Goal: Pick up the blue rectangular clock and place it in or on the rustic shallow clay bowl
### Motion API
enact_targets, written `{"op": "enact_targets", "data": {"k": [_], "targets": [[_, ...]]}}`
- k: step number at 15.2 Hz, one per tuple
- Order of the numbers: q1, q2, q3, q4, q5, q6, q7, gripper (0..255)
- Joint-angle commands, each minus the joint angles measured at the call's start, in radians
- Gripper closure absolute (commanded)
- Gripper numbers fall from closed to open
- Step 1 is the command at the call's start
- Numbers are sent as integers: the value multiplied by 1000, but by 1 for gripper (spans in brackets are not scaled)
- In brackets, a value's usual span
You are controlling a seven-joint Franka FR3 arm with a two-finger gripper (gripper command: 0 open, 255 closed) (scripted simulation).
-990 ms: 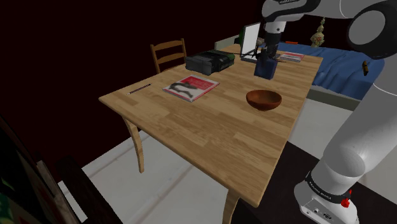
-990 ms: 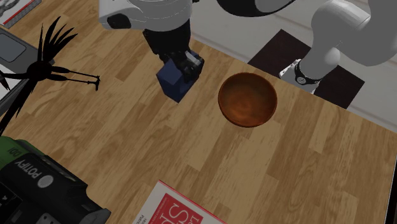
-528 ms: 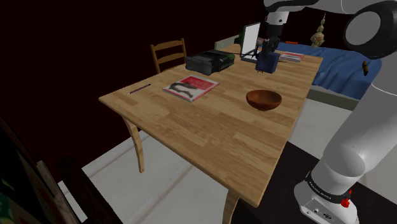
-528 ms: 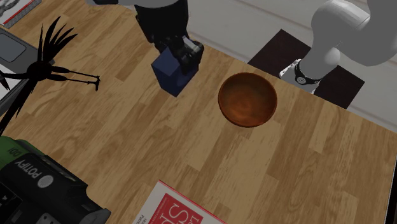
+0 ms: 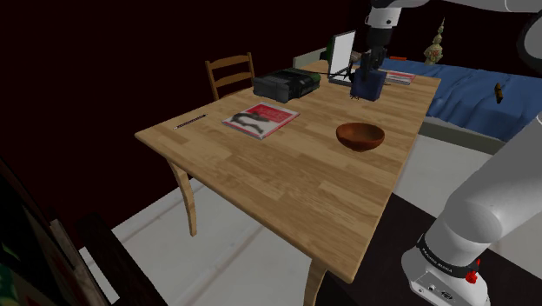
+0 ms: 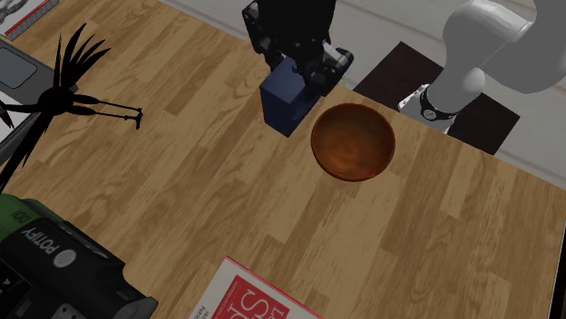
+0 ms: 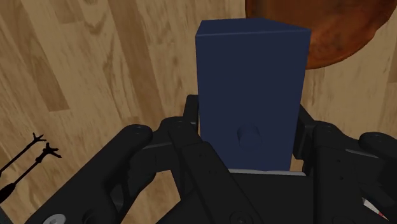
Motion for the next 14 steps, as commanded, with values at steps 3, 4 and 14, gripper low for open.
{"op": "enact_targets", "data": {"k": [3, 4, 14], "targets": [[22, -138, 54, -129, -26, -6, 84, 255], [26, -170, 68, -156, -29, -11, 104, 255], [43, -345, 147, -359, -29, 16, 209, 255]]}}
